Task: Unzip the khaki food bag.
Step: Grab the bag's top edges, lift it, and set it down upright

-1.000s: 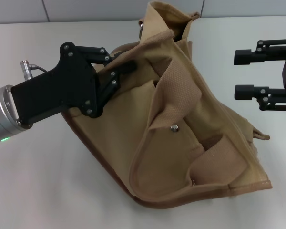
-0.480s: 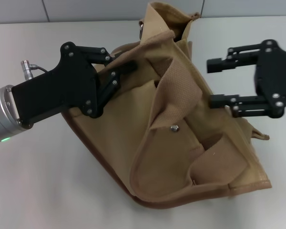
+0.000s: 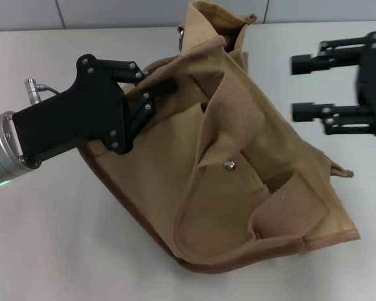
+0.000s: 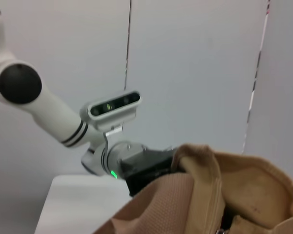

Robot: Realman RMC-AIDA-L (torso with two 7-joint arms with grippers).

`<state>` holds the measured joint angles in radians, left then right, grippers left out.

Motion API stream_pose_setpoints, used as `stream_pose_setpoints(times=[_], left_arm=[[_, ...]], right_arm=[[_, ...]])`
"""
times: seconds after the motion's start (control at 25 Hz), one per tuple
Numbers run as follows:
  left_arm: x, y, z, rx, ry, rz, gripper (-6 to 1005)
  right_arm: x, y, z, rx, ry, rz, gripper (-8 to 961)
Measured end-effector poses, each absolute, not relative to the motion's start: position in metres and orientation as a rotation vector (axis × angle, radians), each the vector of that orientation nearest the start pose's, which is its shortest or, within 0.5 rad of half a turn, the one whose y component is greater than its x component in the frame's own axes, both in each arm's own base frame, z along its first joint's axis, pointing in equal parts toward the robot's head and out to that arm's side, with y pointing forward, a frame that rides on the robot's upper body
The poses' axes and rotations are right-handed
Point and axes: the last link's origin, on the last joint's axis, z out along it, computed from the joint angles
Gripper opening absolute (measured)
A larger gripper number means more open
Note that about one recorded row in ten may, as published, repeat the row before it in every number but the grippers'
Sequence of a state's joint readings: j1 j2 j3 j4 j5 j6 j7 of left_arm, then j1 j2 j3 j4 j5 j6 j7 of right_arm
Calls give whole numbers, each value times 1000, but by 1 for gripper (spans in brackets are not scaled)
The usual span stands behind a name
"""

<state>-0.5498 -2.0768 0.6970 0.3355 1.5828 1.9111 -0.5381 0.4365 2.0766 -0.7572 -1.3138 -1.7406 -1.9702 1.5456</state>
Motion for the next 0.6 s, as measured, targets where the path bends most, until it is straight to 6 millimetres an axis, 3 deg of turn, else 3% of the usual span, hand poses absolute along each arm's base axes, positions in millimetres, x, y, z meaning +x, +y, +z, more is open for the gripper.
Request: stream_pose_setpoints(times=[0.2,0.4,0.6], left_arm=[[-214,292,1,-2356,338,-1334,57],[-213,293,1,-2356,342,-1336,57],[-213,293,1,-2355,343,-1336,57]], right_arm=[[180,287,110,-2806,-96,796,599],[176,286,104,-2811,-178,750,599],[176,290,108,-2773,-185,747,466]])
